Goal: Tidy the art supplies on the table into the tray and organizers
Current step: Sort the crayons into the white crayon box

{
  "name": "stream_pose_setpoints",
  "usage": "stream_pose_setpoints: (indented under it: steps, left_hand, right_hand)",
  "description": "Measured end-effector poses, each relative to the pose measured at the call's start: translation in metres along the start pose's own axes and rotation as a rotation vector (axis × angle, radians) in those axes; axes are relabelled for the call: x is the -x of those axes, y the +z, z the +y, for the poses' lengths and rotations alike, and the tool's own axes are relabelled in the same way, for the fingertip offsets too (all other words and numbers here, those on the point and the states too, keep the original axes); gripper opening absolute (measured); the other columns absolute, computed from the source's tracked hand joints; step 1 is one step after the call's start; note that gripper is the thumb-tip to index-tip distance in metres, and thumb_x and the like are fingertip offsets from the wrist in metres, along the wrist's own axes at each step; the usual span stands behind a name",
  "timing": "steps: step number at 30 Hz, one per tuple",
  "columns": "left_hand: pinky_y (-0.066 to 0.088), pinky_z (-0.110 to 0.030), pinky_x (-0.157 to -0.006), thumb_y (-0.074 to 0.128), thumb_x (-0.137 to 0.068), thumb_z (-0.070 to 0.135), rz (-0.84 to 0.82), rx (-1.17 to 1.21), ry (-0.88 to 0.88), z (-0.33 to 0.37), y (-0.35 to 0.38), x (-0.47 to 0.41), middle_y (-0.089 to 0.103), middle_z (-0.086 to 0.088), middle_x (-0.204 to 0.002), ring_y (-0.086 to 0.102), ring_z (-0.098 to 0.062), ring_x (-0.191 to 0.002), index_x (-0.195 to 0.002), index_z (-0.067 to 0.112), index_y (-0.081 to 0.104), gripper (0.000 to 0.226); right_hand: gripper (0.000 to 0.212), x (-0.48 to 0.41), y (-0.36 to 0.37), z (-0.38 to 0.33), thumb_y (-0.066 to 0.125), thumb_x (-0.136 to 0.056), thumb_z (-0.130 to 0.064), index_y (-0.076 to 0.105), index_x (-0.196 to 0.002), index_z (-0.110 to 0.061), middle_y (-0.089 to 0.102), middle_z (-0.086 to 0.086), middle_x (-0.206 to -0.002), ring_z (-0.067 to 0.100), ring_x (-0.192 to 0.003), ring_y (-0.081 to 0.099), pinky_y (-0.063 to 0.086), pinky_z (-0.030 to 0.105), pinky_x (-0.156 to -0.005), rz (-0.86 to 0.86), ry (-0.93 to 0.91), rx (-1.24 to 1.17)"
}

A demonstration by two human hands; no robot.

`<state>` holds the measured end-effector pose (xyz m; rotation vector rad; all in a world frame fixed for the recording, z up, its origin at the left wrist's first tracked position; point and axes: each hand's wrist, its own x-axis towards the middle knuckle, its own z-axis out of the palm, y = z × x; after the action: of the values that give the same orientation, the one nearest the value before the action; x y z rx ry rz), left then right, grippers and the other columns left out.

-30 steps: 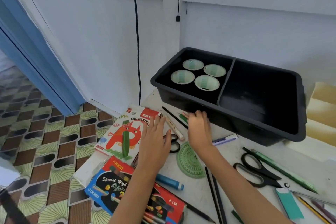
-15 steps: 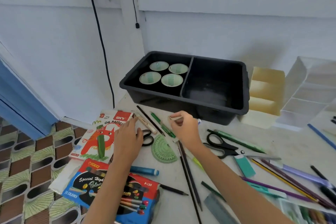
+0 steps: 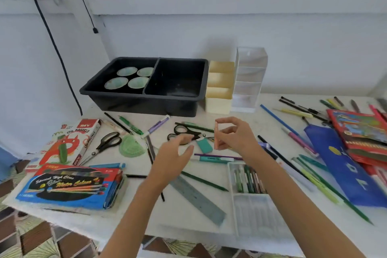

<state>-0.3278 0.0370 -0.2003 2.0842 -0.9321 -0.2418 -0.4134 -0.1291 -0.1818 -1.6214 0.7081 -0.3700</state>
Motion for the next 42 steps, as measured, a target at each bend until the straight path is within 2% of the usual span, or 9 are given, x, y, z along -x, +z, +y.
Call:
stream_pose_setpoints:
  steps: [4, 7, 10, 14, 20, 26, 30, 36, 42]
  left_hand:
    - [0.031, -0.027, -0.109, 0.061, -0.085, 0.046, -0.217, 0.073, 0.014, 0.02, 0.042, 0.034, 0.045, 0.014, -0.139, 0.036, -0.004, -0.132, -0.133, 0.032, 0.047, 0.052]
    - [0.002, -0.037, -0.115, 0.063, -0.07, 0.066, -0.444, -0.019, -0.083, 0.032, 0.059, 0.056, -0.004, 0.025, -0.146, -0.012, -0.001, -0.134, -0.148, 0.04, 0.011, 0.097]
    - [-0.027, -0.038, -0.108, 0.058, -0.059, 0.08, -0.539, -0.283, 0.071, 0.032, 0.072, 0.07, -0.028, 0.017, -0.148, -0.037, -0.001, -0.13, -0.14, 0.04, -0.023, 0.121]
    - [-0.028, -0.052, -0.106, 0.052, -0.054, 0.088, -0.49, -0.506, 0.186, 0.021, 0.086, 0.077, -0.028, 0.012, -0.151, -0.039, -0.003, -0.131, -0.14, 0.033, -0.03, 0.131]
    - [-0.029, -0.053, -0.105, 0.048, -0.059, 0.088, -0.423, -0.61, 0.19, 0.025, 0.093, 0.085, -0.028, 0.006, -0.151, -0.037, -0.009, -0.134, -0.145, 0.022, -0.023, 0.13]
    - [-0.03, -0.047, -0.105, 0.042, -0.057, 0.089, -0.431, -0.646, 0.183, 0.028, 0.095, 0.086, -0.024, 0.002, -0.154, -0.034, -0.013, -0.136, -0.147, 0.015, -0.019, 0.132]
    - [-0.031, -0.046, -0.103, 0.028, -0.046, 0.094, -0.439, -0.696, 0.174, 0.031, 0.096, 0.085, -0.021, -0.003, -0.155, -0.032, -0.016, -0.137, -0.147, 0.01, -0.018, 0.139]
    - [-0.027, -0.048, -0.105, 0.018, -0.041, 0.095, -0.437, -0.688, 0.159, 0.032, 0.095, 0.086, -0.022, -0.005, -0.155, -0.033, -0.019, -0.137, -0.145, 0.01, -0.02, 0.139]
    - [-0.036, -0.043, -0.099, 0.028, -0.053, 0.089, -0.432, -0.746, 0.193, 0.03, 0.096, 0.086, -0.024, -0.007, -0.154, -0.032, -0.023, -0.137, -0.134, 0.012, -0.029, 0.126]
  right_hand:
    - [0.03, 0.029, -0.032, 0.023, 0.068, -0.083, -0.004, 0.059, -0.108, -0.015, 0.068, 0.014, -0.078, 0.023, -0.065, 0.069, 0.059, 0.035, -0.065, 0.034, 0.02, 0.001]
    - [0.032, 0.049, -0.044, 0.038, 0.069, -0.08, 0.001, 0.058, -0.108, -0.01, 0.068, 0.018, -0.077, 0.02, -0.06, 0.068, 0.056, 0.028, -0.056, 0.012, 0.004, -0.04]
    - [0.03, 0.062, -0.047, 0.049, 0.073, -0.077, 0.001, 0.059, -0.1, -0.014, 0.067, 0.015, -0.075, 0.016, -0.059, 0.067, 0.055, 0.026, -0.054, 0.011, -0.025, -0.042]
    - [0.026, 0.071, -0.042, 0.062, 0.073, -0.077, -0.004, 0.058, -0.094, -0.017, 0.065, 0.011, -0.074, 0.021, -0.066, 0.065, 0.059, 0.033, -0.063, 0.057, -0.105, 0.075]
    - [0.026, 0.077, -0.039, 0.069, 0.067, -0.081, -0.003, 0.055, -0.101, -0.016, 0.06, -0.001, -0.072, -0.002, -0.057, 0.054, 0.044, 0.009, -0.055, 0.032, -0.239, 0.275]
    - [0.034, 0.063, -0.037, 0.089, 0.064, -0.084, -0.039, 0.059, -0.113, -0.023, 0.055, -0.003, -0.117, 0.018, -0.108, 0.044, 0.033, 0.028, -0.089, 0.107, -0.418, 0.858]
    - [0.031, 0.068, -0.03, 0.1, 0.055, -0.087, -0.045, 0.067, -0.108, -0.025, 0.061, 0.001, -0.118, 0.024, -0.109, 0.052, 0.04, 0.042, -0.083, 0.205, -0.438, 0.953]
    - [0.03, 0.077, -0.021, 0.098, 0.047, -0.082, -0.033, 0.076, -0.086, -0.024, 0.073, -0.01, -0.094, 0.021, -0.105, 0.064, 0.026, 0.031, -0.083, 0.254, -0.591, 0.975]
    - [0.047, 0.09, -0.016, 0.104, 0.027, -0.097, -0.035, 0.07, -0.109, -0.022, 0.067, -0.006, -0.116, 0.025, -0.12, 0.056, 0.023, 0.041, -0.098, 0.172, -0.498, 1.158]
